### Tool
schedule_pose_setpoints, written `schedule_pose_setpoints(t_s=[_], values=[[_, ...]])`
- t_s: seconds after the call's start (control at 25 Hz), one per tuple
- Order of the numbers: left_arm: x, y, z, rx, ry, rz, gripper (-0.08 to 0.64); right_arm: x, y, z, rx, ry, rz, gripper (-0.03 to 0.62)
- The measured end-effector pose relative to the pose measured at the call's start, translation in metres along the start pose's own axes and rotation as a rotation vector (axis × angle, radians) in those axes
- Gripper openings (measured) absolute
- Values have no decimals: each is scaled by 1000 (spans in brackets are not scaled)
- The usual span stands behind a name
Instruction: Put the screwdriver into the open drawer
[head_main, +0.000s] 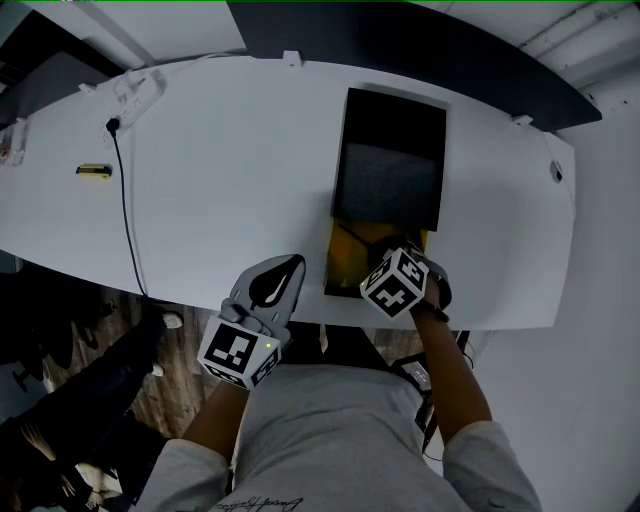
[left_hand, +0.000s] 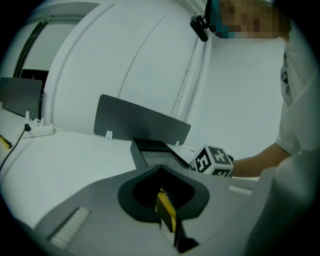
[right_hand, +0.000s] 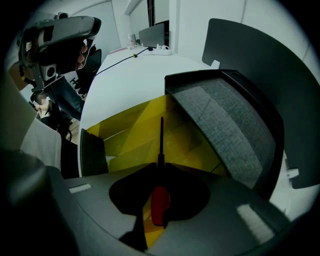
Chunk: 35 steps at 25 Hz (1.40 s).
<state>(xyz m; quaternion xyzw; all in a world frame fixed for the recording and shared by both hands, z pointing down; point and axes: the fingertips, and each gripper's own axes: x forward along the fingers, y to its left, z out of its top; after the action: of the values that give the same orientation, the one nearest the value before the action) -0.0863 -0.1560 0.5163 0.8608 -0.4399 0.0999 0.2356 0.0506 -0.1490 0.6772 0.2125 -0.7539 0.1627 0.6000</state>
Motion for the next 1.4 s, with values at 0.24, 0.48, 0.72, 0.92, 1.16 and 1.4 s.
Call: schedule_pose_setpoints(t_s=[0.24, 0.48, 0.72, 0.92, 1.16, 1.4], values=[[-1, 1, -1, 7, 9, 5, 0, -1, 0, 1, -17, 9, 8, 74], [-1, 0, -2, 9, 14, 7, 0, -1, 0, 1, -20, 5, 21, 75], [-2, 1, -2, 12, 19, 6, 0, -2, 2, 2, -8, -10, 29, 112], [-4, -3, -2, 17, 19, 2, 0, -10, 3, 5, 5, -32, 33, 118], [-5, -12, 2, 31, 11, -8, 0, -22, 5, 6, 32, -76, 41, 118], [-5, -23, 3, 49, 13, -19, 0, -36, 8, 5, 60, -125, 41, 117]])
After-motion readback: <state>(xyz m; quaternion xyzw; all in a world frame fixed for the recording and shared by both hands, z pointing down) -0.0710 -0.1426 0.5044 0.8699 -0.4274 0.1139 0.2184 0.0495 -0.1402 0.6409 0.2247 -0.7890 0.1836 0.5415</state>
